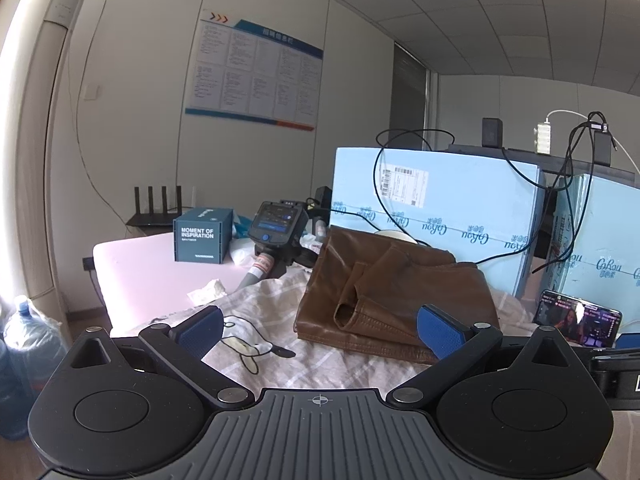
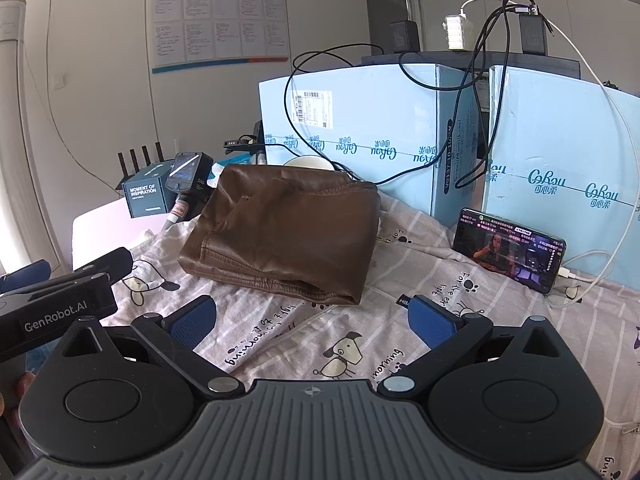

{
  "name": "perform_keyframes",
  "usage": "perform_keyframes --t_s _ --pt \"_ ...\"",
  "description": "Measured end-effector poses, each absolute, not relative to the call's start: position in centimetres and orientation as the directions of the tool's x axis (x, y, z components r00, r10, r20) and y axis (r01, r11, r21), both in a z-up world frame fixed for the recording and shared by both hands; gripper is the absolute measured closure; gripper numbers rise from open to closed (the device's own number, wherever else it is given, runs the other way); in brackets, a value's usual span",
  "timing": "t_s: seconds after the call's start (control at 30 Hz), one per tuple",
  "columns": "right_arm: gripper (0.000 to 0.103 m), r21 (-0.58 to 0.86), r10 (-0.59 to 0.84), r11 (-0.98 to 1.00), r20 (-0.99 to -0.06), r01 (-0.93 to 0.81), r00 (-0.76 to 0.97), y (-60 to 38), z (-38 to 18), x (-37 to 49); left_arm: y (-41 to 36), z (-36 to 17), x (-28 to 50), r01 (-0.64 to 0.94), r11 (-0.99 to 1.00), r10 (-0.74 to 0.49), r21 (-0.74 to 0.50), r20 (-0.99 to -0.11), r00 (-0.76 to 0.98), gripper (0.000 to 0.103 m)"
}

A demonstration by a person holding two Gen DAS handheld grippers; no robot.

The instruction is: Fold clothes

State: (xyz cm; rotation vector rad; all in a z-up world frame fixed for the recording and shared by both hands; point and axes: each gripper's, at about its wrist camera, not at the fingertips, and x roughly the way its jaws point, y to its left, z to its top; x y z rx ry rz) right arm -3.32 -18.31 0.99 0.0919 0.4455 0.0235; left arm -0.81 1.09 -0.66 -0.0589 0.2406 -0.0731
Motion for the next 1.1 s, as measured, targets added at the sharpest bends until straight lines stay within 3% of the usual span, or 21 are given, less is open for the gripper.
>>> perform_keyframes --t_s 0.23,0.53,0.73,0.87,1.1 --pt "0.000 0.087 0.024 0.996 -0.402 0.012 0.915 -18.0 1.0 -5.0 1.3 -2.1 -1.1 0.223 0.970 -0.241 -0.102 -0.241 0.940 0.000" --pt "0.000 0.137 -0.068 0.984 -0.318 0.117 0.946 -20.2 0.5 -10.6 -0.5 -2.8 -1.6 0.403 0.903 -0.425 -0.147 -0.174 0.889 0.000" --pt "0.000 0.215 -0.214 0.937 -0.275 0.277 0.937 -25.3 0.1 -16.1 -5.8 -3.0 -2.6 0.617 0.767 -0.640 -0.176 -0.140 0.755 0.000" --pt "0.000 0.253 -0.350 0.887 -0.179 0.387 0.919 -29.5 0.0 -20.6 -11.2 -2.9 -3.9 0.748 0.647 -0.763 -0.150 -0.110 0.637 0.000" --pt "0.000 0.268 -0.645 0.710 -0.124 0.651 0.754 -38.6 -1.2 -28.0 -21.2 -1.9 -8.0 0.889 0.449 -0.893 -0.083 -0.072 0.445 0.000"
